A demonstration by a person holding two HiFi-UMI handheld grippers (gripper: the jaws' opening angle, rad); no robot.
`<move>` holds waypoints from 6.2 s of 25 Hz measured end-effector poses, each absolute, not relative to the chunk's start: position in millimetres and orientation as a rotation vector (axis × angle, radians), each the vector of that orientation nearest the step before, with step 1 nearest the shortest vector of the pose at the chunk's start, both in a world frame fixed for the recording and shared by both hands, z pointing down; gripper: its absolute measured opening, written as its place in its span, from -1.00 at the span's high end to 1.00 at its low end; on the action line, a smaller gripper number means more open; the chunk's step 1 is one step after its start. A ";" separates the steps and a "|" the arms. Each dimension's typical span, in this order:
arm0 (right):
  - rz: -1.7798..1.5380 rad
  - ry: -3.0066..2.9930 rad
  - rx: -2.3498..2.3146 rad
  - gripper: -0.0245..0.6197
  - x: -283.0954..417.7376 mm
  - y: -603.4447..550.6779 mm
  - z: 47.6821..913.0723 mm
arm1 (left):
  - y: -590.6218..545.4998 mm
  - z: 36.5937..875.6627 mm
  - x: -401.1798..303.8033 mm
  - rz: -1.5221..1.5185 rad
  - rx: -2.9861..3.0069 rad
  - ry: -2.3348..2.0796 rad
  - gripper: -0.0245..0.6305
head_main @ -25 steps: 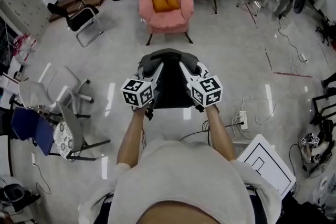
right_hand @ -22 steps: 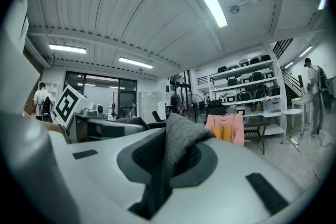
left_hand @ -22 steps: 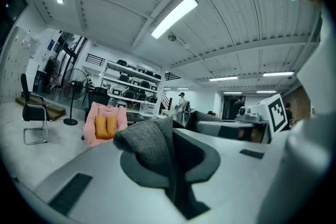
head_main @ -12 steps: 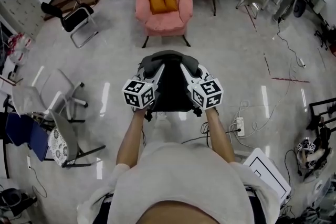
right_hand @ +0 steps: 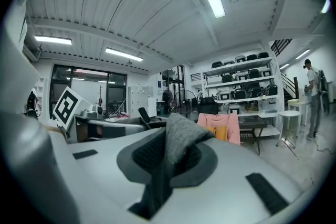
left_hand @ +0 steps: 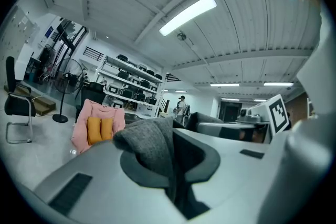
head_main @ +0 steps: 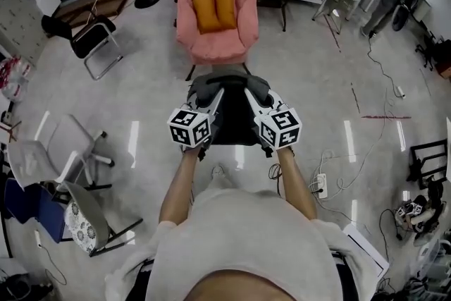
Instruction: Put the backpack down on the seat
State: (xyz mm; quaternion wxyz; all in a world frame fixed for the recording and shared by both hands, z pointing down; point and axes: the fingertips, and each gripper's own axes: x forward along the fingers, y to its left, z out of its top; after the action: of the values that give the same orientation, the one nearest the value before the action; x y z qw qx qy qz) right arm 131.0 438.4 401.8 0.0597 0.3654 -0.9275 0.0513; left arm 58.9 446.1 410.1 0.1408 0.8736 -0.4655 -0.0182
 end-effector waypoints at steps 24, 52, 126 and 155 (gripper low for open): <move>0.162 -2.772 1.169 0.84 51.2 231.6 408.4 | 236.1 416.8 -20.8 -0.022 2.553 -1.257 0.82; 0.267 -2.819 1.061 0.83 25.6 -52.7 431.0 | -43.0 440.7 -45.0 0.004 2.447 -1.327 0.82; 0.618 -2.643 1.033 0.83 -86.2 -445.0 567.1 | -426.6 577.8 -158.1 0.097 2.215 -1.136 0.82; 0.744 -2.548 0.983 0.83 -81.9 -545.7 653.4 | -524.9 661.8 -153.5 0.172 2.131 -1.110 0.82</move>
State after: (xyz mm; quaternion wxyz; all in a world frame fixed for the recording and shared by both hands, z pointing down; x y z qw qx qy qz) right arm -81.9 -545.7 653.4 0.1547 0.3430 -0.8894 0.2597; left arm -153.5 -524.9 661.8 0.3584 0.8259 -0.4301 0.0666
